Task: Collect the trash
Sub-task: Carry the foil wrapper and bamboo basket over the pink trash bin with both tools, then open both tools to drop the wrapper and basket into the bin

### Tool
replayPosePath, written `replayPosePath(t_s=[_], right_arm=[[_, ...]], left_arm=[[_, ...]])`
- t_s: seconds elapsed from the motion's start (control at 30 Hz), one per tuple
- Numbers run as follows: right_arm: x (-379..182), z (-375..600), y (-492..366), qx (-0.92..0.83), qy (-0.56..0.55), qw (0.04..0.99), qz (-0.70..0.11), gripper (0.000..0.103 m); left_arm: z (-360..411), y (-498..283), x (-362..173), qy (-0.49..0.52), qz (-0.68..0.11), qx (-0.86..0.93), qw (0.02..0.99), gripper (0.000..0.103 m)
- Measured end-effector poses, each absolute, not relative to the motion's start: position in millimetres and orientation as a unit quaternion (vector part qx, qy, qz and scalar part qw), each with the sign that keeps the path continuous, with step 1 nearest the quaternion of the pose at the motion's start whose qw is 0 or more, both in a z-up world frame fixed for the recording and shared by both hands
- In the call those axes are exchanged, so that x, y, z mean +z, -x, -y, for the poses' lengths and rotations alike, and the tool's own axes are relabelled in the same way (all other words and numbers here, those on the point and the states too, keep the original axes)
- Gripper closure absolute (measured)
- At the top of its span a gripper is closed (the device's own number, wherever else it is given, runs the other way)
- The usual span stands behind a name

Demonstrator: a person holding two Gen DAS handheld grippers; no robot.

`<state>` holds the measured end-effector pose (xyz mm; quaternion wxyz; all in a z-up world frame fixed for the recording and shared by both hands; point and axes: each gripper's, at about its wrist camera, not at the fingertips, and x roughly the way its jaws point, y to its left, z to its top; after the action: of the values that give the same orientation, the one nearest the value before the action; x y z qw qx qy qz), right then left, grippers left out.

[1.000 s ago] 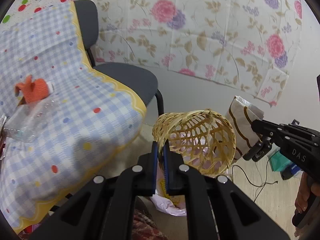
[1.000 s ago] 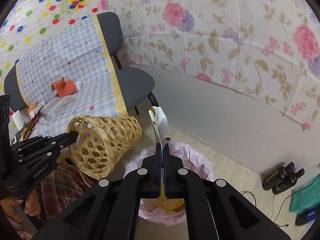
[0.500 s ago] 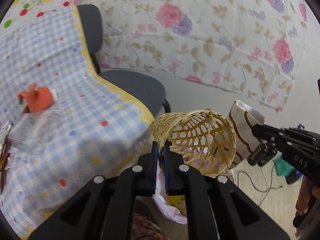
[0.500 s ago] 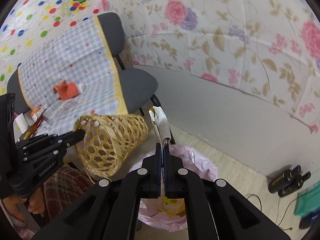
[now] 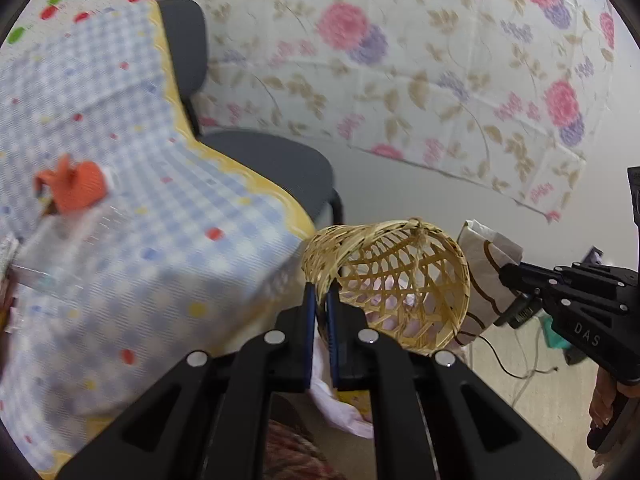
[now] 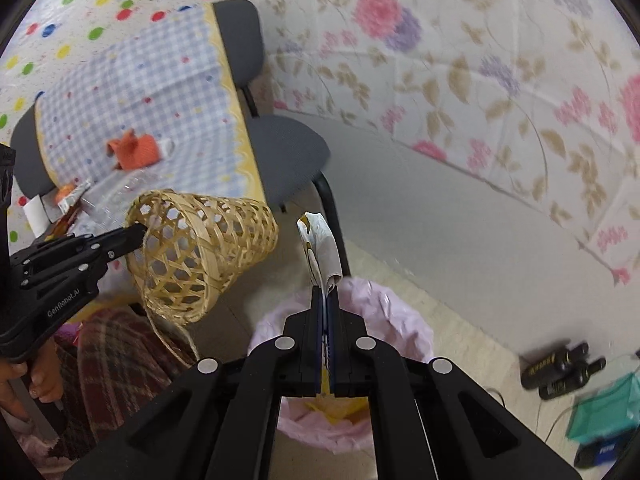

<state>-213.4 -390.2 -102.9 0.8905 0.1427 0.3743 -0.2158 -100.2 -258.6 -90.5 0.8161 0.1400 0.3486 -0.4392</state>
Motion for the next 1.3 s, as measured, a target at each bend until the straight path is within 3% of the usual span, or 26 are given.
replayPosePath(t_s=[0.3, 0.37, 0.43, 0.47, 0.5, 0.53, 0.57, 0.67, 1.03, 1.3], right_arm=[[-139, 415, 226, -0.227, -0.188, 0.869, -0.398, 0.098], [-146, 421, 224, -0.228, -0.194, 0.867, -0.398, 0.096], [-151, 426, 224, -0.229, -0.202, 0.865, -0.398, 0.096], [-154, 429, 224, -0.230, -0.207, 0.863, -0.400, 0.095], [-156, 431, 224, -0.230, -0.211, 0.861, -0.401, 0.090], [-157, 433, 224, -0.227, -0.215, 0.861, -0.401, 0.084], [-159, 434, 223, -0.226, -0.215, 0.861, -0.402, 0.075], [-157, 434, 223, -0.227, -0.213, 0.862, -0.401, 0.073], [-104, 414, 220, -0.218, -0.182, 0.894, -0.346, 0.073], [-68, 365, 163, -0.135, -0.140, 0.924, -0.329, 0.073]], left_arm=[[301, 104, -132, -0.177, -0.397, -0.453, 0.779, 0.099], [306, 104, -135, -0.182, -0.403, -0.456, 0.773, 0.094], [313, 103, -137, -0.190, -0.404, -0.455, 0.770, 0.072], [315, 104, -137, -0.190, -0.403, -0.456, 0.770, 0.066], [316, 103, -136, -0.191, -0.402, -0.456, 0.770, 0.056], [317, 103, -135, -0.190, -0.401, -0.458, 0.770, 0.053], [316, 104, -134, -0.191, -0.399, -0.458, 0.771, 0.053], [313, 101, -130, -0.189, -0.397, -0.451, 0.777, 0.053], [249, 75, -87, -0.135, -0.367, -0.391, 0.833, 0.053], [178, 47, -55, -0.103, -0.354, -0.305, 0.878, 0.052]])
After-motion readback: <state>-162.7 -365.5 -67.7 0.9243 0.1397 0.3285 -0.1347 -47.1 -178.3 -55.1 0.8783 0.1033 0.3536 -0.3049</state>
